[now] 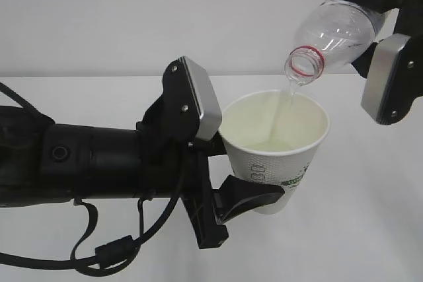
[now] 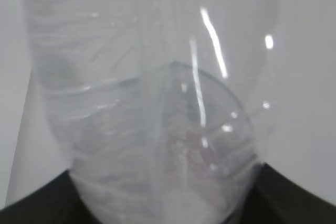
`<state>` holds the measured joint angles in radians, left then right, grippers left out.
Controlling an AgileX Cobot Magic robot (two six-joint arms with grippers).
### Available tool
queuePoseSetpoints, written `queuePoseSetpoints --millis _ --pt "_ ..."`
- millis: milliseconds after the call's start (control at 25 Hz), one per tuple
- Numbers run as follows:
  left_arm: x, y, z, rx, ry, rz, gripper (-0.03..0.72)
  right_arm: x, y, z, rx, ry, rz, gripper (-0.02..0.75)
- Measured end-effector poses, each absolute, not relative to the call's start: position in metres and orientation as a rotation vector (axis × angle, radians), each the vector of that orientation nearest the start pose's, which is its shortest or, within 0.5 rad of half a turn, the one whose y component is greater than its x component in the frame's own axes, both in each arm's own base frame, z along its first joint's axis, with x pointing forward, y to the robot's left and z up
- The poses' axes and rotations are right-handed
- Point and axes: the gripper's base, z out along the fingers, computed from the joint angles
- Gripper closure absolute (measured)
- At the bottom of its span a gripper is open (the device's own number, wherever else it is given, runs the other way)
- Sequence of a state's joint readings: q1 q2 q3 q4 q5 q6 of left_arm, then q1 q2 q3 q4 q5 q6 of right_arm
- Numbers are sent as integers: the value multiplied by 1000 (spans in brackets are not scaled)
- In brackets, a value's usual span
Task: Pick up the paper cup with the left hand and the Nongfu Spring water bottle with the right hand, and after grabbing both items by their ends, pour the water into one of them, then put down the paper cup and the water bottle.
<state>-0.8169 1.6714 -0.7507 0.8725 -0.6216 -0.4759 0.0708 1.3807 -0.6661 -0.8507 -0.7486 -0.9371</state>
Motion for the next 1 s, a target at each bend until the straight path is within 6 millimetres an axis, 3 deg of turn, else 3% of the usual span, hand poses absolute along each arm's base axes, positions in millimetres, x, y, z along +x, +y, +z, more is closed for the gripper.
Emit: queuePoseSetpoints --millis 1000 --pt "194 -266 197 1311 1530 -794 195 275 66 272 -1507 766 -749 298"
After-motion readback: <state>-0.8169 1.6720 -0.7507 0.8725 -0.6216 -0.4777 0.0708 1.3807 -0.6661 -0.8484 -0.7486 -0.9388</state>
